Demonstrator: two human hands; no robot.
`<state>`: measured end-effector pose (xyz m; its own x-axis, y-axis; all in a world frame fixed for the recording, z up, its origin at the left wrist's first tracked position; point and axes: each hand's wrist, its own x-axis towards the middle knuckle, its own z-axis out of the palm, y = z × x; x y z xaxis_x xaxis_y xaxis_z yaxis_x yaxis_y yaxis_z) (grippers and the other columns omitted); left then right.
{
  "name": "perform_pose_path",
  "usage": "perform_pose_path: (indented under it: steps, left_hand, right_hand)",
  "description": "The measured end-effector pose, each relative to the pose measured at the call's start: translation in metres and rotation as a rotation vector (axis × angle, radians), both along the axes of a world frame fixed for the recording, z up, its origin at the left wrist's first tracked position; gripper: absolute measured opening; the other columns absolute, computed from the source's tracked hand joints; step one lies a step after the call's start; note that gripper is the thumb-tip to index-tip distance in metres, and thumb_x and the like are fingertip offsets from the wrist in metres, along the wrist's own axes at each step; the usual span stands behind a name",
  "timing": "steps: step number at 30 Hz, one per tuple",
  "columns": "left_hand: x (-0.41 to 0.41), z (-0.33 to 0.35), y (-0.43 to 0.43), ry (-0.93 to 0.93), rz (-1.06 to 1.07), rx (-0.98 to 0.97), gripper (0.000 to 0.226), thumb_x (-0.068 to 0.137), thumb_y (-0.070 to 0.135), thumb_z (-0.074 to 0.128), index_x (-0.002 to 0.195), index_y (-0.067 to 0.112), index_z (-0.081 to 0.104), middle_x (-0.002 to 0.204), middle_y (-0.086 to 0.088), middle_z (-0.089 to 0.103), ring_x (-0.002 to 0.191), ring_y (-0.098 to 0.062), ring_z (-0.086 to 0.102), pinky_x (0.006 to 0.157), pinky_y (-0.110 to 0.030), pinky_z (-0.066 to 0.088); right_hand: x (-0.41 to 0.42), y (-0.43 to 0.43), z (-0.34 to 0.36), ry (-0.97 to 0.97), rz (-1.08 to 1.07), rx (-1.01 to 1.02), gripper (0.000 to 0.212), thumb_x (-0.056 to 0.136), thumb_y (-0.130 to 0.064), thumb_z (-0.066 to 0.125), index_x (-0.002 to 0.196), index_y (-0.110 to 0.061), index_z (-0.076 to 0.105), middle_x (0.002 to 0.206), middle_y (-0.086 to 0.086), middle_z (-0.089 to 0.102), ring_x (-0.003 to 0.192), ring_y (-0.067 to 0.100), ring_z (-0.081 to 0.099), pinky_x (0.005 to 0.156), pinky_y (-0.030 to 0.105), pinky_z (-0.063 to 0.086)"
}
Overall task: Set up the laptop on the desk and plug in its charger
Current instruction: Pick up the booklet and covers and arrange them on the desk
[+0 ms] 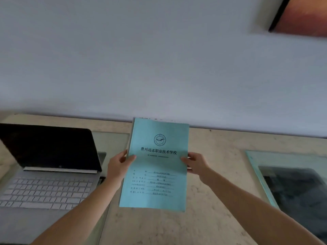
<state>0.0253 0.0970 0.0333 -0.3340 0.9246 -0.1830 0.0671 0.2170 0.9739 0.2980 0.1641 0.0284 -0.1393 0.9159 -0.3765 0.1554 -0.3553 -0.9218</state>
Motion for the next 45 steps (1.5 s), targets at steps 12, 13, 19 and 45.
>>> perform_pose_path:
  steps: [12, 13, 19, 45]
  left_hand:
    - [-0.045, -0.062, 0.153, 0.057, 0.046, -0.187, 0.020, 0.088, 0.006, 0.060, 0.107, 0.005, 0.067, 0.097, -0.013, 0.070, 0.088, -0.032, 0.068, 0.083, -0.046, 0.056]
    - [-0.048, -0.067, 0.160, 0.054, 0.046, -0.197, 0.019, 0.088, 0.005, 0.061, 0.106, 0.006, 0.067, 0.096, -0.012, 0.070, 0.088, -0.032, 0.068, 0.083, -0.046, 0.056]
    - [-0.053, -0.082, 0.185, 0.065, 0.092, -0.189, 0.014, 0.083, 0.015, 0.067, 0.082, 0.028, 0.067, 0.075, 0.000, 0.073, 0.067, -0.021, 0.070, 0.059, -0.031, 0.056]
    - [0.023, 0.034, 0.102, 0.566, -0.306, 0.032, 0.068, 0.083, 0.037, 0.069, 0.140, 0.010, 0.044, 0.144, -0.005, 0.047, 0.134, -0.019, 0.043, 0.109, -0.033, 0.034]
  right_hand:
    - [-0.054, 0.165, -0.070, -0.063, -0.013, -0.160, 0.007, 0.086, -0.020, 0.067, 0.091, -0.015, 0.070, 0.087, 0.003, 0.074, 0.074, 0.016, 0.070, 0.061, 0.023, 0.057]
    - [-0.056, 0.173, -0.076, -0.071, -0.013, -0.168, 0.004, 0.086, -0.020, 0.067, 0.087, -0.017, 0.069, 0.085, 0.002, 0.074, 0.073, 0.016, 0.070, 0.062, 0.024, 0.057]
    - [-0.067, 0.201, -0.100, -0.081, -0.078, -0.227, 0.017, 0.083, -0.020, 0.071, 0.093, -0.006, 0.067, 0.087, 0.010, 0.073, 0.081, 0.027, 0.071, 0.083, 0.041, 0.058]
    - [0.012, 0.089, 0.030, -0.672, 0.147, 0.351, 0.060, 0.079, -0.042, 0.071, 0.131, -0.017, 0.055, 0.134, 0.003, 0.059, 0.119, 0.020, 0.057, 0.099, 0.036, 0.045]
